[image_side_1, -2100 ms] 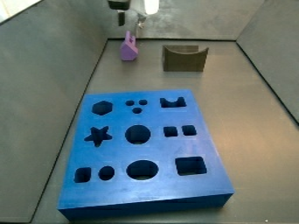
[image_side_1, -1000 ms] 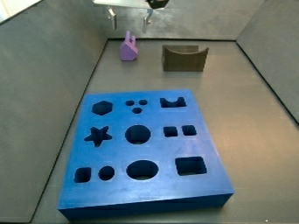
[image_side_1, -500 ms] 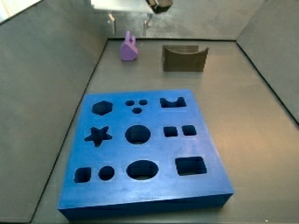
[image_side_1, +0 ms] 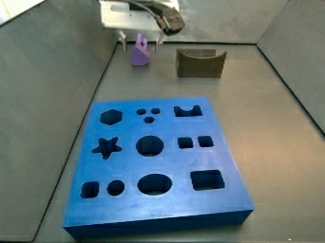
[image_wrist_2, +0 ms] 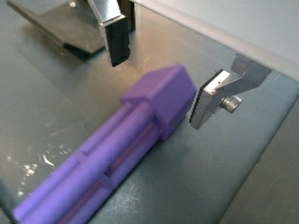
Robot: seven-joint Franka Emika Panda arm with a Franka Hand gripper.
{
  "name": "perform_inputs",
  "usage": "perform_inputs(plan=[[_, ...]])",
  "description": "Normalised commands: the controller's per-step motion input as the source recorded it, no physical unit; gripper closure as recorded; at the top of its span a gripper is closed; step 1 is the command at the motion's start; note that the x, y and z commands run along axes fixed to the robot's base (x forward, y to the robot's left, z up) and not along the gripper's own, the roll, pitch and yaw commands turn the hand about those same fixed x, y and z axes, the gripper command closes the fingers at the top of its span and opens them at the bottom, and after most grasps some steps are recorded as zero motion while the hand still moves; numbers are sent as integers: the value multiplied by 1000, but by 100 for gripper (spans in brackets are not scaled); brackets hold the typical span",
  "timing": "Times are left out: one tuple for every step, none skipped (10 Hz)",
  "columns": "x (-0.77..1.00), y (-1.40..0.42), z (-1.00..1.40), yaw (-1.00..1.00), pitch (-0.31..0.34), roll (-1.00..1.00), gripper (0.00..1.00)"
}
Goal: Pick up the 3 prong object. Move up. Rotate the 3 prong object. Place the 3 prong object on the fixture. Regrasp the 3 prong object. Move to above the board. Insert the 3 prong object.
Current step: Rotate the 3 prong object, then move up.
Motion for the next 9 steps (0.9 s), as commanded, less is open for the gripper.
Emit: perform_inputs(plan=[[54, 10, -674, 16, -32, -92, 0], [47, 10, -525, 18, -38, -103, 0], [43, 10, -383, 16, -46, -111, 0], [40, 10, -314, 17, -50, -116, 0], [40, 9, -179, 19, -56, -126, 0], [0, 0, 0, 0, 0, 0, 100], [0, 0, 833, 0, 0, 0, 100], [-4, 0, 826, 0, 4, 0, 100], [-29, 3, 711, -6, 28, 8, 100]])
